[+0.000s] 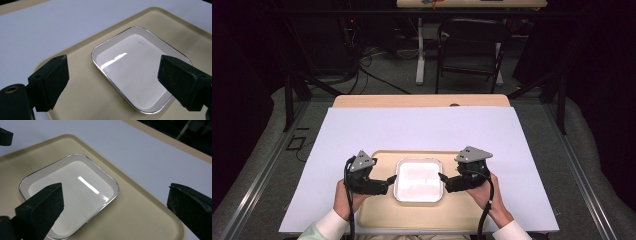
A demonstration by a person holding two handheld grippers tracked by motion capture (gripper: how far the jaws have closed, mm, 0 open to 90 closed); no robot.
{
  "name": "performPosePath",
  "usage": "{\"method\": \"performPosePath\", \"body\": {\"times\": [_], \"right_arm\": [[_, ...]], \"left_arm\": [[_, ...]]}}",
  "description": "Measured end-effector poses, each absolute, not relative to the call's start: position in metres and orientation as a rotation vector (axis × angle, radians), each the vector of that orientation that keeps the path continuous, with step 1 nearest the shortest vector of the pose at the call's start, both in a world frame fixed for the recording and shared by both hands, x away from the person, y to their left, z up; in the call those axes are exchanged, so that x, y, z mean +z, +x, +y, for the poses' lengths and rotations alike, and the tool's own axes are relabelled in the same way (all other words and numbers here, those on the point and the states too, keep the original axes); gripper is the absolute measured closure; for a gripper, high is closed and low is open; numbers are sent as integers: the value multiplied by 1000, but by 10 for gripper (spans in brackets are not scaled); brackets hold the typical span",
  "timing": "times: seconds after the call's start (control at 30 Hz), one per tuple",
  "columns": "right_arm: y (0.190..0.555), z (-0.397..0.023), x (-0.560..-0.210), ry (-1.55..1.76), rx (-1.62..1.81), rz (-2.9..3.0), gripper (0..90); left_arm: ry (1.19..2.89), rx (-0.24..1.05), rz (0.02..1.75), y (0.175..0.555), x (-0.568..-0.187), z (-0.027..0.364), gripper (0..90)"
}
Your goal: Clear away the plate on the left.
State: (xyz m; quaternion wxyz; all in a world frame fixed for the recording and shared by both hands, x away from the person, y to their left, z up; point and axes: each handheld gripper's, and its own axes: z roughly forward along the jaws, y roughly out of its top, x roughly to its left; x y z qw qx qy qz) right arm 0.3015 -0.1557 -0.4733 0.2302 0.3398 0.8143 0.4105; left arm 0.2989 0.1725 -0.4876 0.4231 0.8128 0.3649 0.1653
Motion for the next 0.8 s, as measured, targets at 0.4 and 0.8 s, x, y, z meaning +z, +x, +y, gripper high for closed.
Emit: {"method": "performPosePath", "body": {"times": [0.4,0.8], "right_arm": [[277,-174,-451,866,1178,2103,0],[250,-210,-451,922,1191,1979,0]], "left_arm": [[2000,464,924,280,-479,195,51],[1956,510,978,263,-480,224,4]]}}
